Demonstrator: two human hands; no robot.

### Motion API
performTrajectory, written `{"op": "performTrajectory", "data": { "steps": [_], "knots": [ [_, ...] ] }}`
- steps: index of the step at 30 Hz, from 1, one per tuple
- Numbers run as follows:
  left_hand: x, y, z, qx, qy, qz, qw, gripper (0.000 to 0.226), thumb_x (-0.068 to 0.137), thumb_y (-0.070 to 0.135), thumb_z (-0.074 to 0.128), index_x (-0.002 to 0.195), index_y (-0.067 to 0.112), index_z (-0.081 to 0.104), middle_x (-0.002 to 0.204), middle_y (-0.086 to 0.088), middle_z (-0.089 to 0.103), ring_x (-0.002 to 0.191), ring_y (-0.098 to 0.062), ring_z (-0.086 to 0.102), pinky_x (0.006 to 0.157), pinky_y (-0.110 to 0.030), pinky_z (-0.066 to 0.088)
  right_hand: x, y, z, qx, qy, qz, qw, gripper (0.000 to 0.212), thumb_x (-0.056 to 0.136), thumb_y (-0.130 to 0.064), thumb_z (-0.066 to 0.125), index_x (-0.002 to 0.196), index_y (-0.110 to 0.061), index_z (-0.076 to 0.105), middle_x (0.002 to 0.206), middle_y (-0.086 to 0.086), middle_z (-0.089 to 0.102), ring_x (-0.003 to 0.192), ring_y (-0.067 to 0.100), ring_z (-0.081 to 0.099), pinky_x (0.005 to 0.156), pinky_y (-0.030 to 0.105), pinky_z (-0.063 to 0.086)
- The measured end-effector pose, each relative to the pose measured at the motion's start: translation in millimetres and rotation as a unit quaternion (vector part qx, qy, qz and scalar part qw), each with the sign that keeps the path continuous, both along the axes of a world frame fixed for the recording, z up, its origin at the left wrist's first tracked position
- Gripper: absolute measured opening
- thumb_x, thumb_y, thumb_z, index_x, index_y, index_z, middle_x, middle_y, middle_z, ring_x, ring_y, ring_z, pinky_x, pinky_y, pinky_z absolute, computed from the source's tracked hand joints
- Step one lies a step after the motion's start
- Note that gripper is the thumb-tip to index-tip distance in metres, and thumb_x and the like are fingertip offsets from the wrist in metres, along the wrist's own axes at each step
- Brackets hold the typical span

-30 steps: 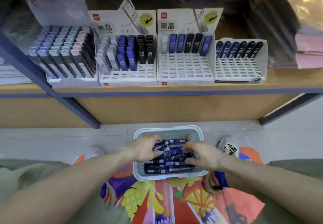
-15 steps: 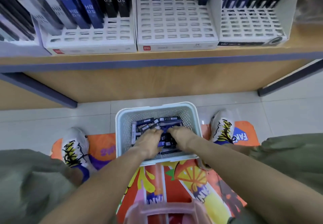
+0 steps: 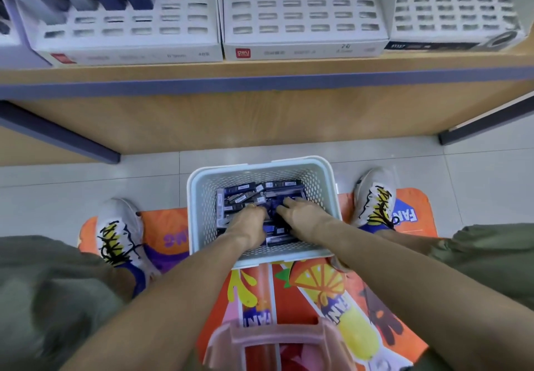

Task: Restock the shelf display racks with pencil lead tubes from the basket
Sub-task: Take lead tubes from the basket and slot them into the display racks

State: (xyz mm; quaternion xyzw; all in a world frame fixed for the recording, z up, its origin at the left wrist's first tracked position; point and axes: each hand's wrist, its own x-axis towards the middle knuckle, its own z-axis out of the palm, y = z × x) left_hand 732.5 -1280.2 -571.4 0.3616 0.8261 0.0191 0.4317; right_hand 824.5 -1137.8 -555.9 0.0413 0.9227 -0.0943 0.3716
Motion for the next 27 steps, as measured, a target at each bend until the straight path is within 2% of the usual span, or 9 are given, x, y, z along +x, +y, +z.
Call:
{"op": "performTrajectory", "data": {
  "steps": [5,10,13,15,17,19,21,22,27],
  "knots": [
    [-7,0,4,0.008,-0.104,0.119,0.987,0.027,0.093,0.027,0.073,0.117,0.019,0.062,0.114,-0.001,0.063,0.105,-0.02,0.061,0.092,-0.032,0.05,2,4,0,-0.022,0.007,0.025,0.999,0.054,0.097,-0.022,0.063,0.144,-0.008,0.039,0.14,0.013,0.049,0.126,0.034,0.05,0.11,0.039,0.039],
    [-12,-8,13,0.078,-0.267,0.322,0.905,0.016,0.09,0.019,0.078,0.098,0.018,0.065,0.089,0.0,0.068,0.079,-0.013,0.063,0.074,-0.026,0.052,6,6,4,-0.069,0.047,-0.014,0.996,0.049,0.099,-0.026,0.06,0.139,-0.007,0.04,0.135,0.014,0.056,0.122,0.032,0.052,0.103,0.037,0.038],
    [-17,-11,18,0.113,-0.293,0.398,0.862,0.029,0.087,0.023,0.081,0.112,0.014,0.069,0.098,-0.004,0.075,0.077,-0.009,0.064,0.069,-0.02,0.052,1,7,8,-0.122,0.057,-0.083,0.987,0.042,0.099,-0.027,0.062,0.13,-0.006,0.043,0.13,0.015,0.059,0.117,0.034,0.054,0.096,0.037,0.04],
    [-18,-10,21,0.133,-0.299,0.44,0.836,0.038,0.082,0.028,0.085,0.116,0.016,0.072,0.106,-0.002,0.077,0.091,-0.01,0.067,0.081,-0.024,0.055,-2,8,11,-0.153,0.05,-0.141,0.977,0.043,0.099,-0.027,0.063,0.131,-0.006,0.043,0.128,0.015,0.059,0.118,0.034,0.055,0.094,0.035,0.041],
    [-19,-9,25,0.134,-0.312,0.462,0.819,0.036,0.08,0.03,0.085,0.114,0.024,0.075,0.113,0.004,0.076,0.109,-0.012,0.066,0.099,-0.03,0.05,-4,9,16,-0.198,0.047,-0.224,0.953,0.045,0.099,-0.026,0.063,0.134,-0.005,0.043,0.125,0.012,0.061,0.116,0.032,0.059,0.093,0.033,0.044],
    [-18,-9,29,0.14,-0.365,0.486,0.782,0.033,0.085,0.018,0.08,0.116,0.028,0.074,0.117,0.003,0.074,0.115,-0.014,0.065,0.107,-0.032,0.045,-6,8,19,-0.246,0.052,-0.31,0.917,0.041,0.099,-0.026,0.064,0.132,-0.009,0.046,0.118,0.006,0.065,0.111,0.027,0.063,0.091,0.033,0.048],
    [-15,-10,34,0.147,-0.409,0.504,0.746,0.04,0.09,0.0,0.069,0.12,0.026,0.071,0.117,0.0,0.073,0.116,-0.016,0.065,0.106,-0.031,0.043,-8,8,21,-0.261,0.061,-0.367,0.891,0.035,0.1,-0.027,0.063,0.128,-0.012,0.05,0.112,0.0,0.065,0.104,0.023,0.064,0.083,0.03,0.05],
    [-13,-10,35,0.146,-0.407,0.5,0.75,0.043,0.091,-0.003,0.066,0.122,0.026,0.07,0.117,0.001,0.072,0.117,-0.015,0.063,0.105,-0.03,0.043,-9,7,22,-0.267,0.063,-0.394,0.877,0.032,0.1,-0.028,0.063,0.126,-0.013,0.051,0.109,-0.001,0.065,0.098,0.02,0.064,0.077,0.028,0.05],
    [2,-2,31,0.166,-0.358,0.534,0.748,0.026,0.1,0.008,0.061,0.115,0.028,0.07,0.114,0.006,0.071,0.108,-0.015,0.067,0.091,-0.029,0.048,-9,4,23,-0.32,0.035,-0.487,0.812,0.03,0.1,-0.028,0.064,0.126,-0.018,0.053,0.11,0.005,0.069,0.075,0.014,0.064,0.06,0.025,0.053]
  ]
}}
